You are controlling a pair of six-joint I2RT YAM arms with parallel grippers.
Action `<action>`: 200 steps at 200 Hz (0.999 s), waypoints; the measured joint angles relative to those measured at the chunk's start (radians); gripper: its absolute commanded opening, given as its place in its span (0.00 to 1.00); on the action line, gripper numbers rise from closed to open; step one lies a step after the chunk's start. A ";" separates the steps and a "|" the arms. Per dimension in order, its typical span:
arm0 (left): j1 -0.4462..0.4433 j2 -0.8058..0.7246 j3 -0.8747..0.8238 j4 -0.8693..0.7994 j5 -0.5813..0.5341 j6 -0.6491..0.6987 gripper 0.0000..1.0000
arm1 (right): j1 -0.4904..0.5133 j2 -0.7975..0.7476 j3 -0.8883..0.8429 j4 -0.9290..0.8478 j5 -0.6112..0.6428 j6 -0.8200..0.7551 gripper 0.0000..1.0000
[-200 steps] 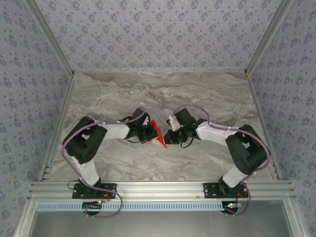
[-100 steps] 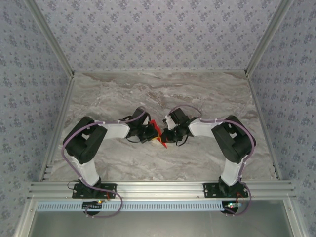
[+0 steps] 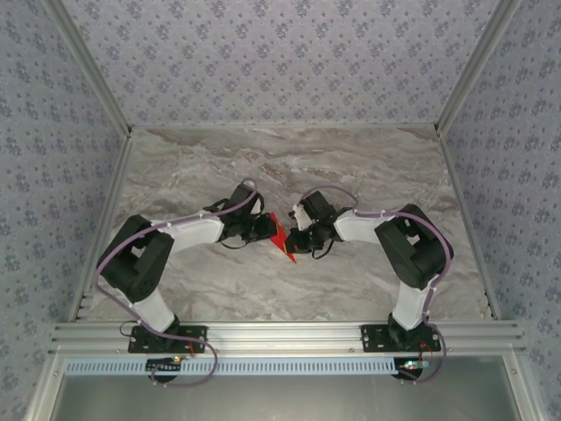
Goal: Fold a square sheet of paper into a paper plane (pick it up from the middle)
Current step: Fold the wing for the fifth time at the center of the table.
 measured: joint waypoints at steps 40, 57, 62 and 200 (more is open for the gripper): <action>0.006 0.010 0.023 0.000 -0.006 0.036 0.15 | -0.002 0.006 0.009 -0.011 -0.005 -0.005 0.00; 0.006 0.027 0.031 0.003 -0.006 0.041 0.15 | -0.003 0.008 0.011 -0.014 -0.008 -0.005 0.00; 0.006 0.032 0.033 0.004 -0.006 0.041 0.15 | -0.003 0.010 0.012 -0.015 -0.009 -0.005 0.00; 0.040 0.093 0.019 0.041 -0.076 0.001 0.12 | -0.008 0.023 0.025 -0.030 -0.023 -0.016 0.00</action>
